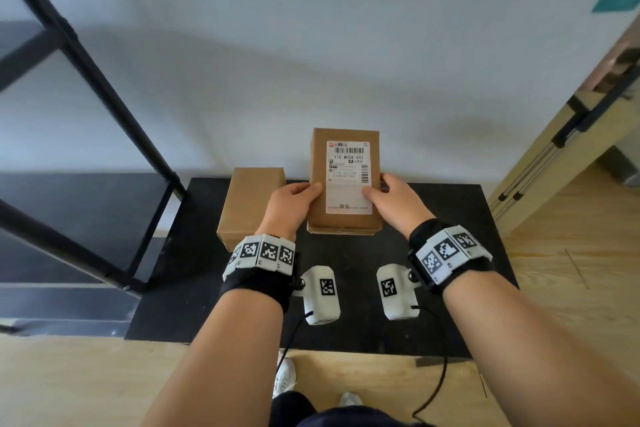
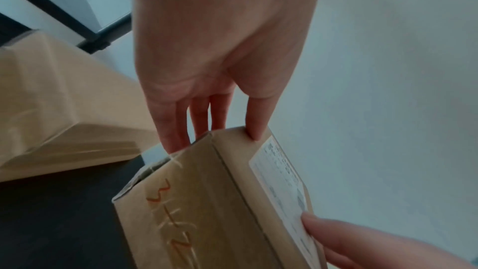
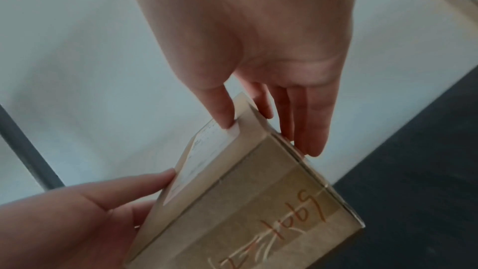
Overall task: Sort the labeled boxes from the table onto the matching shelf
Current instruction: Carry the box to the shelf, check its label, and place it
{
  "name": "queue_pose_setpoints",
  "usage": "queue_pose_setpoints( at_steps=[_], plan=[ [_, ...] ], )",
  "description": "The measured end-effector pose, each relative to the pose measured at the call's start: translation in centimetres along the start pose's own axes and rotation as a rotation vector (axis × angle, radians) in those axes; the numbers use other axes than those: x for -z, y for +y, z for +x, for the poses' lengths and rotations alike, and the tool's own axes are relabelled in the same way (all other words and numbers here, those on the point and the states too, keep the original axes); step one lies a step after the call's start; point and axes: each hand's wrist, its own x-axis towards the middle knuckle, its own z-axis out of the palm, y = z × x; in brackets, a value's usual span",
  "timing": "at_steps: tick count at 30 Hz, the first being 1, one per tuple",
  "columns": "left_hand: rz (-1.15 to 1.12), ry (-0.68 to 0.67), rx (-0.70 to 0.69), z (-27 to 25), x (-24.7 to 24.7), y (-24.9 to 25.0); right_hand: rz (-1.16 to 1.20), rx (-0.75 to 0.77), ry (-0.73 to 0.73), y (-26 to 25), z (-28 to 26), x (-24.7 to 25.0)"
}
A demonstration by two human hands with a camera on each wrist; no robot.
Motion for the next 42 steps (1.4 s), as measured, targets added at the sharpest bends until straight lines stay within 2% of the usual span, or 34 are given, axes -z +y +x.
queue_pose_setpoints(
  at_steps=[7,13,22,28,42],
  plan=[
    [-0.092,-0.010,-0.194,-3.1,1.3,5.7,0.091,0.165,0.138,-4.6,-2.1,4.2],
    [-0.081,0.021,-0.359,-5.0,1.9,9.4,0.167,0.264,0.220,-7.7,-3.9,6.5],
    [-0.141,-0.010,-0.581,-7.5,2.5,12.5,0.273,0.403,0.320,-10.0,-6.4,8.6],
    [-0.185,-0.045,-0.619,-8.9,2.7,13.0,0.317,0.462,0.370,-10.5,-7.5,8.9],
    [-0.220,-0.029,-0.605,-10.1,3.7,12.8,0.329,0.515,0.370,-11.0,-8.0,8.5]
  ],
)
